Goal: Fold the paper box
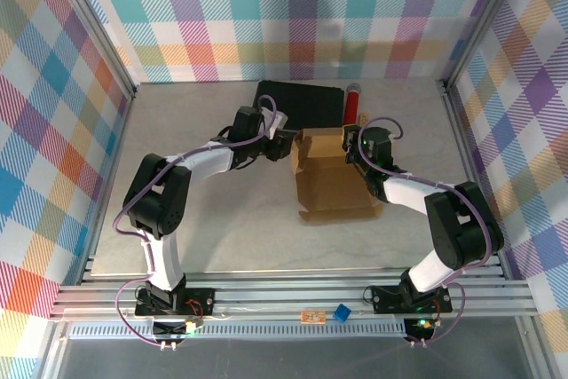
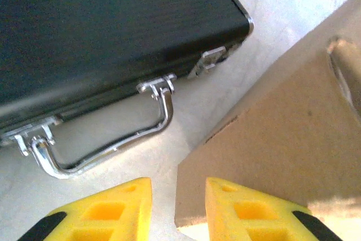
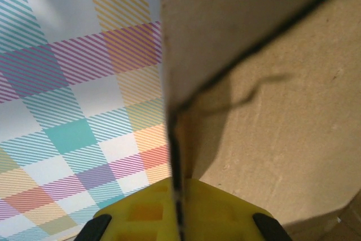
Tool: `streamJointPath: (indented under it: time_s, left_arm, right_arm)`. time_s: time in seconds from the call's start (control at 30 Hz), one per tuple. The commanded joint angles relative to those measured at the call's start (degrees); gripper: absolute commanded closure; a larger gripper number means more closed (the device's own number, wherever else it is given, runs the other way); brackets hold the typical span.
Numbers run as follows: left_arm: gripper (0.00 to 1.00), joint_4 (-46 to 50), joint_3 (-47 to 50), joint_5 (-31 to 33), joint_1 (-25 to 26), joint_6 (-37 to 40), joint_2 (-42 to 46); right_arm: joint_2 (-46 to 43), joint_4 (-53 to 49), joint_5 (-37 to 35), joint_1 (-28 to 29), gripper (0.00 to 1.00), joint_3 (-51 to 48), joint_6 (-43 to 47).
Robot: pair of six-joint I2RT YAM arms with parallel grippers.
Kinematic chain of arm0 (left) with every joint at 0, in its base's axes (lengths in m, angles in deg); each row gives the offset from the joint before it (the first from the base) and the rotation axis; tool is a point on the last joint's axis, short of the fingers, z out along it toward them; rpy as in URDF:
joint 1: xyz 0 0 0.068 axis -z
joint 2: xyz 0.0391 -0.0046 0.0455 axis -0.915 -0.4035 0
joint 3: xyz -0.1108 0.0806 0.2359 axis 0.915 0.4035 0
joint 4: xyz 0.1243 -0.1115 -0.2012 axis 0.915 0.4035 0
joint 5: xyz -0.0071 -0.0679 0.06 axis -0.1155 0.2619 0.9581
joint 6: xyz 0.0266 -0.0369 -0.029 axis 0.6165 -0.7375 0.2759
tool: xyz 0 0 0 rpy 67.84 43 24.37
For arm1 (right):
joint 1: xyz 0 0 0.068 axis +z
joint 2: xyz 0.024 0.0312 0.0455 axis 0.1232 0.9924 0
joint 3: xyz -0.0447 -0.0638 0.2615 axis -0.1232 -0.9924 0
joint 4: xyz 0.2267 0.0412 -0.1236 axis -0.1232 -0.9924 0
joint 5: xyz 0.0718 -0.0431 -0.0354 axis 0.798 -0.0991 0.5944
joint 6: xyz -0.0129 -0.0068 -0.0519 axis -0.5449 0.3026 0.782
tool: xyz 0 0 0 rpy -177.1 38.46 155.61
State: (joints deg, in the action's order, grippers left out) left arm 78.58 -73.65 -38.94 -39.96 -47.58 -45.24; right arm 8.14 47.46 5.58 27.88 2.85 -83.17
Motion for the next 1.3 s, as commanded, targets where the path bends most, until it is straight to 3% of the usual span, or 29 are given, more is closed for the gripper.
streamJointPath:
  time_s: [0.0,0.33,0.63,1.27]
  left_arm:
    - [0.7,-2.4,2.9,-0.8,0.4,1.4,4.0]
    - [0.62,-4.3,6.1,-1.9,3.1,1.0,7.0]
    - [0.57,-4.2,6.6,-6.9,3.5,3.5,7.6]
    - [0.61,-6.4,5.2,-9.6,6.0,4.6,4.3]
  right_arm:
    - [0.5,1.9,0.8,0.1,1.0,1.4,1.4]
    - [0.6,2.8,1.5,0.1,1.0,0.4,2.5]
    - [1.4,2.3,2.6,0.0,1.0,1.5,3.0]
    - [3.1,0.8,4.6,-0.1,1.0,4.6,2.3]
